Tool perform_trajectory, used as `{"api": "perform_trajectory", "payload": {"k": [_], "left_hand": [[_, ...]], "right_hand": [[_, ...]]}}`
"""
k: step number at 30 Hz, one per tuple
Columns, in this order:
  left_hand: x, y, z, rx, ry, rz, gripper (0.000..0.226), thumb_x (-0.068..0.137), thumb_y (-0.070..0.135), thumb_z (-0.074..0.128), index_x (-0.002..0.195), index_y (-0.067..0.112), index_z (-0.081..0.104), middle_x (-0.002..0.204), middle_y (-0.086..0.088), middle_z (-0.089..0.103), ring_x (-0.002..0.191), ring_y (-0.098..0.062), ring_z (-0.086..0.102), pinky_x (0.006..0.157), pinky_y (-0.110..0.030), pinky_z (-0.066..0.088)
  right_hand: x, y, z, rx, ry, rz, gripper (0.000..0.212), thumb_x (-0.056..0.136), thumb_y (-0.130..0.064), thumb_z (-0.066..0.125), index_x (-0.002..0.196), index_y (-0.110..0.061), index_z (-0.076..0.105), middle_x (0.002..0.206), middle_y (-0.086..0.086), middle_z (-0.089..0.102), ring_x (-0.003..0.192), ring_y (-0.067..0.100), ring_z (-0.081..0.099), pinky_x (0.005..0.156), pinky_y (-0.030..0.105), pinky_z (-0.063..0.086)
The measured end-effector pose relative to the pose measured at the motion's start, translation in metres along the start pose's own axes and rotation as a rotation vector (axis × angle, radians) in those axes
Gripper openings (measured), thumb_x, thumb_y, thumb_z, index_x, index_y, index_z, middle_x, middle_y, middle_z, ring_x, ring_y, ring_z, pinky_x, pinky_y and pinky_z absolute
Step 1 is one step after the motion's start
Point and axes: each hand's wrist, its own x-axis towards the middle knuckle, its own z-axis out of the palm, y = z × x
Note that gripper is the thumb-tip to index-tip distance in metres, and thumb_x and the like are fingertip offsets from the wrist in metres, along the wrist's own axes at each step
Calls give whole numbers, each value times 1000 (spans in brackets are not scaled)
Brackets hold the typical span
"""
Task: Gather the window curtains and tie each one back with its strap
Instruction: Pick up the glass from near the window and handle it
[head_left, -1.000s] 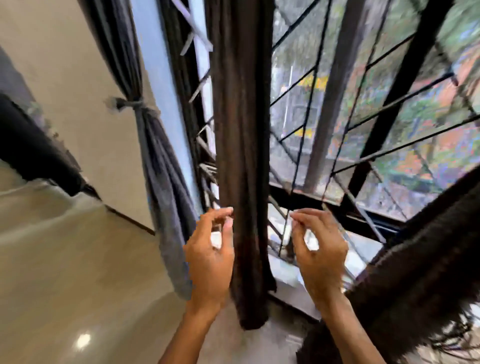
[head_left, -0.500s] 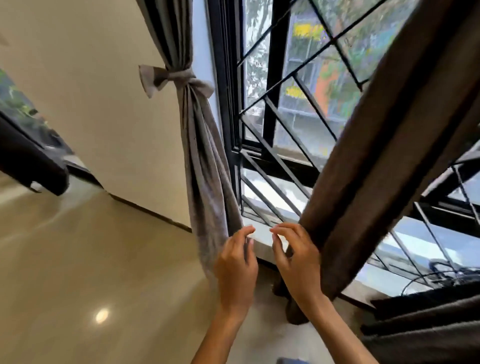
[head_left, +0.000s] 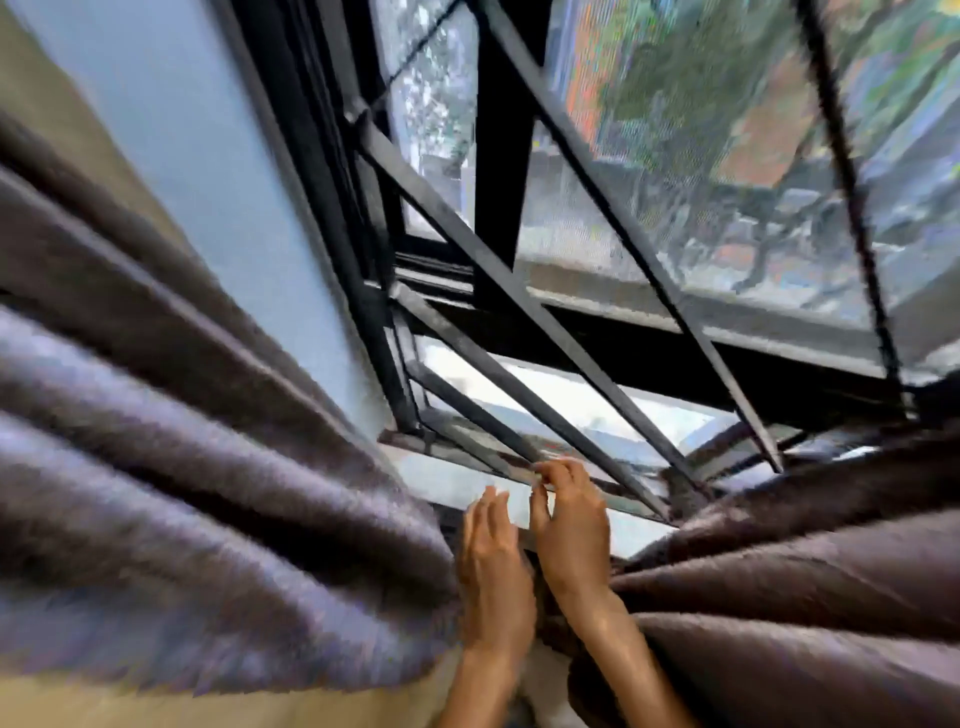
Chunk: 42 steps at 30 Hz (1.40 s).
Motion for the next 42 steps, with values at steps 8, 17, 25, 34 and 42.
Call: {"api": "perform_trajectory", "payload": {"k": [8, 17, 25, 34, 42], "left_hand": [[35, -90, 152, 113, -189, -176, 59, 69, -5, 75, 123, -7, 54, 120, -24, 61, 110, -38, 60, 91, -45, 51], [64, -179, 214, 187, -258, -239, 69, 87, 4, 60, 144, -5, 23, 150, -21, 30, 136, -32, 29, 113, -34, 23], [83, -192, 215, 57, -304, -206, 69, 80, 4, 67, 140, -2, 33, 141, -20, 40, 128, -33, 40, 103, -33, 32], [0, -190, 174, -29, -343, -40, 72, 65, 4, 80, 130, 2, 48, 123, -14, 51, 113, -29, 51, 94, -33, 42], [-127, -169, 88, -166, -413, -137, 64, 81, 41, 68, 127, 2, 48, 121, -7, 47, 111, -16, 45, 89, -19, 35]], "right_hand": [[39, 107, 131, -73, -312, 410, 18, 87, -25, 59, 94, -19, 75, 97, 3, 73, 96, 23, 65, 76, 30, 47], [59, 170, 249, 147, -361, 689, 39, 77, -44, 72, 97, -10, 74, 98, 8, 74, 95, 24, 68, 79, 30, 51], [67, 171, 270, 82, -270, 670, 18, 75, -17, 64, 78, 1, 68, 77, 17, 67, 73, 30, 62, 58, 25, 38], [-26, 161, 210, 167, -260, 650, 24, 74, -20, 62, 56, -6, 71, 52, 12, 65, 54, 24, 66, 56, 41, 56], [-174, 145, 142, 302, -267, 709, 23, 77, -20, 64, 61, -4, 69, 55, 7, 67, 61, 23, 68, 61, 47, 56]]}}
